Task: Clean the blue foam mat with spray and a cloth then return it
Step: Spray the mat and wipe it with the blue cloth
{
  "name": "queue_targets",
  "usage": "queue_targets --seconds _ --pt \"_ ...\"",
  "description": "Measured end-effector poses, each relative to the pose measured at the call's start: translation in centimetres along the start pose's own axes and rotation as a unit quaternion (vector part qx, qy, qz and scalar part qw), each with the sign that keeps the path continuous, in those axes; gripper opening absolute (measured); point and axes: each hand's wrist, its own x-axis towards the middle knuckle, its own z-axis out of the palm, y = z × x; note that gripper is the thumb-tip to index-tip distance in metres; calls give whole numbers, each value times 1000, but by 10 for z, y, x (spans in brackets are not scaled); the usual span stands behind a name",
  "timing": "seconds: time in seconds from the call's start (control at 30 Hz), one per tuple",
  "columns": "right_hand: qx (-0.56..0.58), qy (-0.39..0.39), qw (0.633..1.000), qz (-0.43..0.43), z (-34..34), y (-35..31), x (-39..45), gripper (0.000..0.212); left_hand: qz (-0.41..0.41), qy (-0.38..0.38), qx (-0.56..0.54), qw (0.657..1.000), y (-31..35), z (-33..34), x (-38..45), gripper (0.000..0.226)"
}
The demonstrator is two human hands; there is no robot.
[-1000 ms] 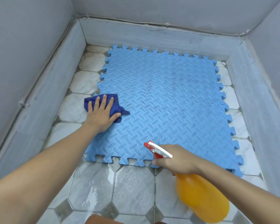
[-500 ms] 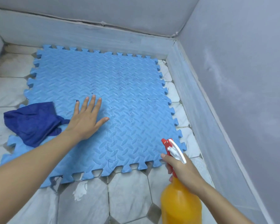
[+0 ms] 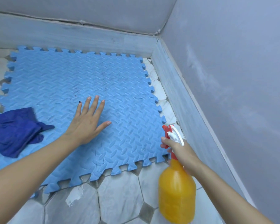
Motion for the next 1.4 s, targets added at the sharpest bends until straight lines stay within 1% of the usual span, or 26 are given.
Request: queue_targets --seconds 0.07,0.23,0.33,0.43,0.53,0.63,0.73,0.83,0.9,0.93,1.03,1.1,1.17,1.23,1.3,1.37,1.4 --pt "-11 -3 999 -36 5 -21 7 25 -9 0 -5 1000 -3 -3 -1 90" --pt "3 12 998 -64 23 -59 19 31 -13 9 -9 1000 -9 -12 -6 89" --pt "14 17 995 -93 25 -72 25 28 -14 14 -6 1000 -13 -14 -11 88" --pt "9 10 997 -82 25 -74 25 31 -12 15 -5 1000 -15 -14 -13 88" --pt "-5 29 997 -75 21 -65 19 31 -5 16 -7 1000 -12 -15 -11 88" --pt "-7 83 993 -80 3 -48 11 27 7 12 -13 1000 3 -15 -5 89" --pt "-7 161 982 -96 -28 -25 4 17 39 4 -20 999 29 -13 4 90" --pt "45 222 966 -125 -60 -2 -6 14 83 6 -21 996 62 -13 21 89" --pt "76 259 952 -146 -76 12 -11 29 108 12 -22 994 87 -16 33 89" --pt "84 276 944 -159 -82 18 -15 33 120 15 -24 992 100 -17 38 89" --pt "61 317 926 -195 -98 39 -22 28 167 30 -27 985 136 -23 45 88" --pt "20 297 934 -199 -103 52 -28 30 196 38 -24 980 153 -28 44 88" --pt "-19 253 948 -192 -106 61 -35 40 216 43 -17 975 162 -31 40 87" --pt "-55 218 951 -212 -110 66 -43 51 229 44 -10 972 166 -33 36 87" --pt "-64 224 937 -260 -116 71 -50 49 233 47 -3 971 165 -35 34 87" --pt "-79 254 915 -303 -121 65 -56 49 234 51 6 971 161 -39 34 87" --pt "-92 268 906 -316 -121 57 -57 56 234 54 9 971 158 -43 35 87"
